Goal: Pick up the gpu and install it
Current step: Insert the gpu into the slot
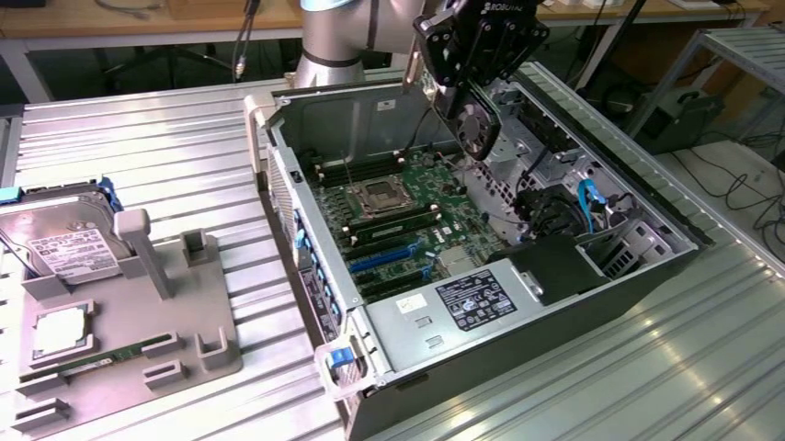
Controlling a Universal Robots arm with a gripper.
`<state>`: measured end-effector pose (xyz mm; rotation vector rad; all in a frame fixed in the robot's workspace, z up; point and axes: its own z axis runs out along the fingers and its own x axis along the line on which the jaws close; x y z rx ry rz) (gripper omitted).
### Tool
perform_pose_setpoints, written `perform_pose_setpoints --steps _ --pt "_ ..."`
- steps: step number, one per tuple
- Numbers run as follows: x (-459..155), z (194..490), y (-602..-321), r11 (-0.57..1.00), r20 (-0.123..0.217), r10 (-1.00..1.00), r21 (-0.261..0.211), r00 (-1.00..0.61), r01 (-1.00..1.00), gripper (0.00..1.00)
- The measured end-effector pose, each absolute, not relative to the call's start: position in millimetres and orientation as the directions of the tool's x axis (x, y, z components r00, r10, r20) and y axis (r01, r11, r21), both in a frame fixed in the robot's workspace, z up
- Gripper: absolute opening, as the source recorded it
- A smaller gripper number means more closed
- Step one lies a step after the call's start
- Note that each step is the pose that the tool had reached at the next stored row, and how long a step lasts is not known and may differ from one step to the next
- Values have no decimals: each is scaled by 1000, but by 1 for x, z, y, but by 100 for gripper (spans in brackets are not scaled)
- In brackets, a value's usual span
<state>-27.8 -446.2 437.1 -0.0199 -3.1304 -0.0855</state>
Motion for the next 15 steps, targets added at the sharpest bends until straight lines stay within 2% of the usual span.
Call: perform_pose_setpoints --steps 15 --pt "-28 437 -446 991 10 -125 55 -992 -125 28"
